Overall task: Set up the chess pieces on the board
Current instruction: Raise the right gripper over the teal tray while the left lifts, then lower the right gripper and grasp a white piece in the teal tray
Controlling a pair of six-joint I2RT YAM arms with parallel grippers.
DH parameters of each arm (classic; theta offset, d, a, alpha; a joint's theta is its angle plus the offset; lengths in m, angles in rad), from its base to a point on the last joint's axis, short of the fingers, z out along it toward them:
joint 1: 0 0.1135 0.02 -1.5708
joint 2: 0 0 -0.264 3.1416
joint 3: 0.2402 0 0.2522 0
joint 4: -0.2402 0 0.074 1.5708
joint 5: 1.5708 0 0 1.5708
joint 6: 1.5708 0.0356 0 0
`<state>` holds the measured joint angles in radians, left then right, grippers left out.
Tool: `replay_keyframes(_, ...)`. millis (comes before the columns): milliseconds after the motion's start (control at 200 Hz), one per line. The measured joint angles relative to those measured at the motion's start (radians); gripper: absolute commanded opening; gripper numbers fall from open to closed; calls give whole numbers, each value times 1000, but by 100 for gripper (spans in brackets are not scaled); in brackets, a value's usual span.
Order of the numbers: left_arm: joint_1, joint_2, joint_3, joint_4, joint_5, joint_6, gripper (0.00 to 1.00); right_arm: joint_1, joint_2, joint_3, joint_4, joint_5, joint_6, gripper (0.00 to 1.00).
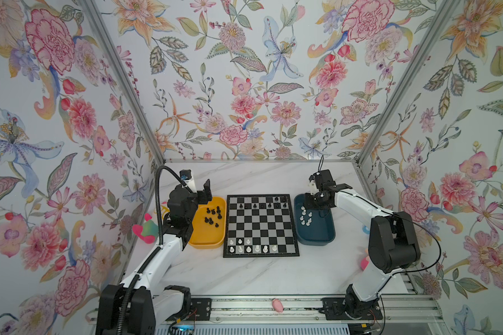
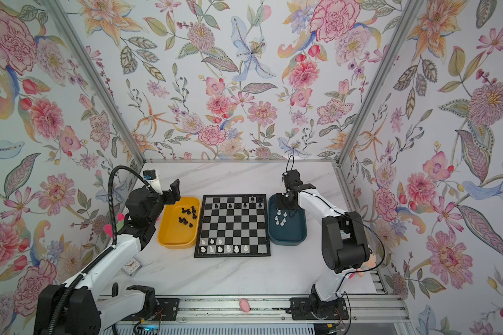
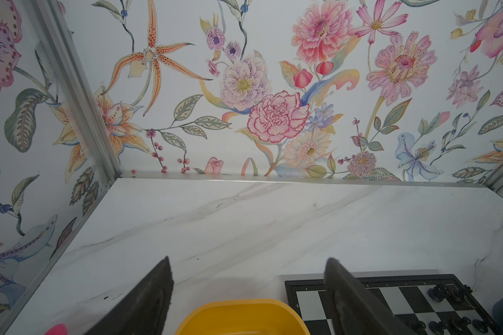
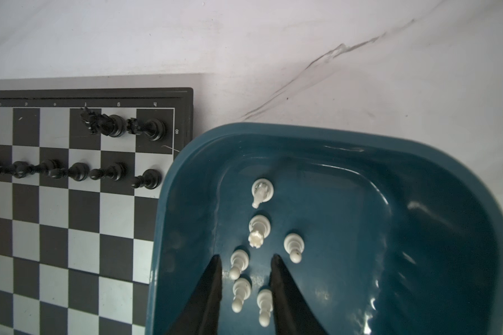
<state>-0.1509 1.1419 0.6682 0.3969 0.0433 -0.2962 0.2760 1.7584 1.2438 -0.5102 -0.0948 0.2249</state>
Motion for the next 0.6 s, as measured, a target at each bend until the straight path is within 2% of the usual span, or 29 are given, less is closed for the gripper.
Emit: replay_keyframes(601,0,5,0,0,3,4,83,16,91,70,-22,69,19,24)
